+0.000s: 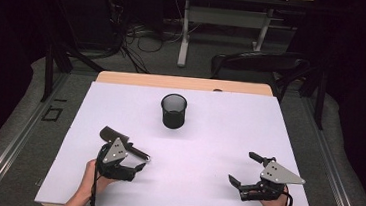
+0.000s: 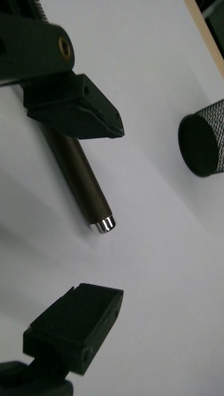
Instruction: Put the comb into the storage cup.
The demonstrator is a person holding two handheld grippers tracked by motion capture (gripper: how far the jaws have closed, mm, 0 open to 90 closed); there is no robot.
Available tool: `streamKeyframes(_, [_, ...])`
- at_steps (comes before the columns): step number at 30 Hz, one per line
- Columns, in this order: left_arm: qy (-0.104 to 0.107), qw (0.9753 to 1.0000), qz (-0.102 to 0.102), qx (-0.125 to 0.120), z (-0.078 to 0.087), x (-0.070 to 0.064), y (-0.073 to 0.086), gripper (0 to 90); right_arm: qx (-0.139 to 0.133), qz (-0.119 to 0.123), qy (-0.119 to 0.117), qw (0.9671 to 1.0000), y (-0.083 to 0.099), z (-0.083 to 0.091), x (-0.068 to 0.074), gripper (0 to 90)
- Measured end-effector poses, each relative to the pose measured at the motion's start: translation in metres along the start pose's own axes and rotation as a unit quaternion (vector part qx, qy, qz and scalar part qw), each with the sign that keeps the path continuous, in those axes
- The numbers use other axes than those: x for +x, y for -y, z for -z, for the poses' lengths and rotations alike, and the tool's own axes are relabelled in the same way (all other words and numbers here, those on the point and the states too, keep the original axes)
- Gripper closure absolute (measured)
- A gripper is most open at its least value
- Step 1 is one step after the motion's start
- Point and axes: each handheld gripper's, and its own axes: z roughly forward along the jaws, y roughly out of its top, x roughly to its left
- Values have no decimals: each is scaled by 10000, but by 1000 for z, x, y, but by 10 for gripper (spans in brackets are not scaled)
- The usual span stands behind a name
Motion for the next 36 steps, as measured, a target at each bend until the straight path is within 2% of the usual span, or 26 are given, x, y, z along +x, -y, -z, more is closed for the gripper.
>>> streamKeyframes(1, [58, 10000, -19, 12, 0, 0, 0, 263, 7, -1, 2, 10000, 0, 0, 0, 1])
streamKeyframes(4, [116, 9999, -7, 91, -2, 0, 1, 413, 15, -7, 4, 10000, 0, 0, 0, 2])
streamKeyframes(5, [182, 9997, -1, 154, -4, 0, 1, 505, 21, -1, 0, 10000, 0, 0, 1, 2])
streamKeyframes(6, [182, 9997, -1, 154, -4, 0, 1, 557, 21, -1, 0, 10000, 0, 0, 1, 2])
streamKeyframes(7, [216, 9996, -5, 170, -6, 1, 1, 557, 32, 4, -2, 10000, 0, 0, 1, 2])
streamKeyframes(8, [255, 9995, -16, 187, -7, 1, 1, 606, 32, 0, -6, 10000, 0, 0, 1, 3])
streamKeyframes(9, [302, 9992, -43, 245, -9, 1, 0, 710, 42, 18, -5, 10000, -1, 0, 1, 3])
streamKeyframes(10, [302, 9992, -43, 245, -9, 1, 0, 754, 42, 18, -5, 10000, -1, 0, 1, 3])
streamKeyframes(11, [330, 9989, -75, 313, -10, 1, 0, 796, 43, 21, 5, 10000, 0, 0, 1, 4])
streamKeyframes(13, [328, 9988, -74, 351, -11, 0, 1, 823, 9, 14, 19, 10000, 0, 0, 1, 4])
streamKeyframes(14, [331, 9988, -52, 368, -12, 0, 1, 874, -16, 5, 30, 10000, 0, 0, 0, 5])
streamKeyframes(20, [285, 9982, 27, 522, -14, 0, 1, 900, 50, 24, 6, 10000, 0, 0, 1, 5])
streamKeyframes(26, [284, 9970, -64, 712, -23, -2, -3, 900, 61, 21, 20, 10000, 0, 0, 1, 6])
streamKeyframes(36, [263, 9964, -73, 809, -33, 1, -5, 900, 45, 17, 36, 10000, 0, 0, 0, 6])
